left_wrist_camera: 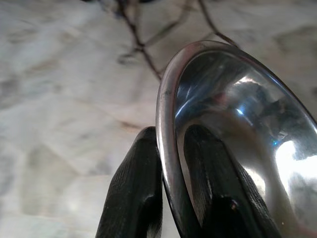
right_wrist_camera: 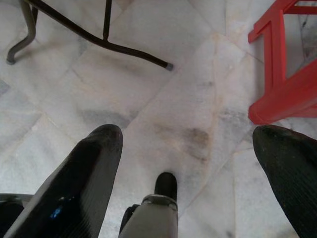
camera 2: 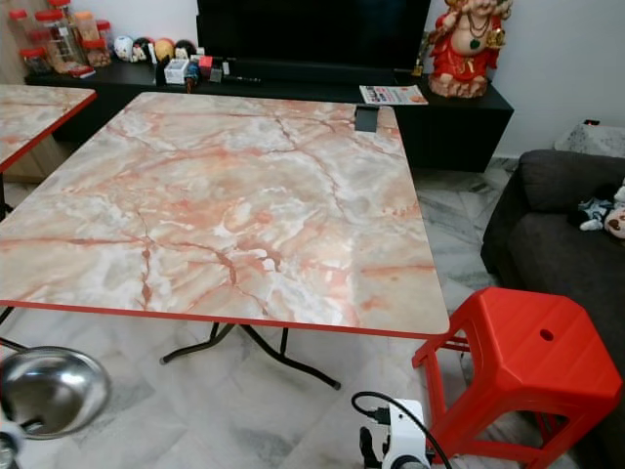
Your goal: Setting the table
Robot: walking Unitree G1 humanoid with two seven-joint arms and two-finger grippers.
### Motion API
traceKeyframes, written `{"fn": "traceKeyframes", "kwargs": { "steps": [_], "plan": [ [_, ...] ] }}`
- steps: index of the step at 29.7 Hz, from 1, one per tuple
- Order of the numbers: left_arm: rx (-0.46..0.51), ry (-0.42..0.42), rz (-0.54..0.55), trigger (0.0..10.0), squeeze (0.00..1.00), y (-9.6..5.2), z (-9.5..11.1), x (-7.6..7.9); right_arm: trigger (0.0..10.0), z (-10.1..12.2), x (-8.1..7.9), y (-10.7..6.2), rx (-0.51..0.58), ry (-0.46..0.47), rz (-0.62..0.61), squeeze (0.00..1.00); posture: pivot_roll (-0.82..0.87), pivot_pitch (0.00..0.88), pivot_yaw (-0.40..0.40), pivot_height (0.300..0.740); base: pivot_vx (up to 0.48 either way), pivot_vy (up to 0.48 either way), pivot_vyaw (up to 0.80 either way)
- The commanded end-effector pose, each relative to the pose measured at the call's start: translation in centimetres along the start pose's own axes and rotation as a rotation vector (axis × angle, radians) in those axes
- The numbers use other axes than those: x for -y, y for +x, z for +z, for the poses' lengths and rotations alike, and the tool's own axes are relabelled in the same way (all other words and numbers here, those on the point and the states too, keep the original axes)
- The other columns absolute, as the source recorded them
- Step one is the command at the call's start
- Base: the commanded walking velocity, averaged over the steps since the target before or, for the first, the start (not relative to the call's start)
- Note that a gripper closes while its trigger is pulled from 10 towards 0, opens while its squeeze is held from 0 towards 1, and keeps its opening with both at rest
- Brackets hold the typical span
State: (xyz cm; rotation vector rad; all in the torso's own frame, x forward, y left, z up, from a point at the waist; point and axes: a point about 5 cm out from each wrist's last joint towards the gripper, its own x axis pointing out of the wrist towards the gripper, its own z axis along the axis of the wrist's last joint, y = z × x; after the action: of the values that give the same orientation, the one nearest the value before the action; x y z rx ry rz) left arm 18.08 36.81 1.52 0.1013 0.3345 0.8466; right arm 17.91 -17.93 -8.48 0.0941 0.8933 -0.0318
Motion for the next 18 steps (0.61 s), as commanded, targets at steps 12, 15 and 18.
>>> {"fn": "traceKeyframes", "kwargs": {
  "steps": [12, 15, 18],
  "plan": [
    [0.459, -0.006, 0.270, 10.0, 0.00, 0.6, 10.9, -2.4, 10.0, 0.4, -0.3, 0.2, 0.000, -0.018, 0.014, 0.00, 0.08, 0.000, -0.066, 0.740, 0.000, 0.000, 0.00],
    [0.572, -0.013, 0.257, 10.0, 0.00, 0.5, 14.0, -1.8, 10.0, 0.6, -0.2, 0.2, 0.008, -0.006, 0.007, 0.00, 0.07, 0.000, -0.060, 0.740, 0.000, 0.000, 0.00],
    [0.668, -0.107, 0.120, 10.0, 0.00, 0.4, 18.0, 0.7, 10.0, 0.7, -0.2, 0.2, 0.011, 0.000, 0.002, 0.00, 0.06, 0.000, -0.055, 0.740, 0.000, 0.000, 0.00]
  ]
}}
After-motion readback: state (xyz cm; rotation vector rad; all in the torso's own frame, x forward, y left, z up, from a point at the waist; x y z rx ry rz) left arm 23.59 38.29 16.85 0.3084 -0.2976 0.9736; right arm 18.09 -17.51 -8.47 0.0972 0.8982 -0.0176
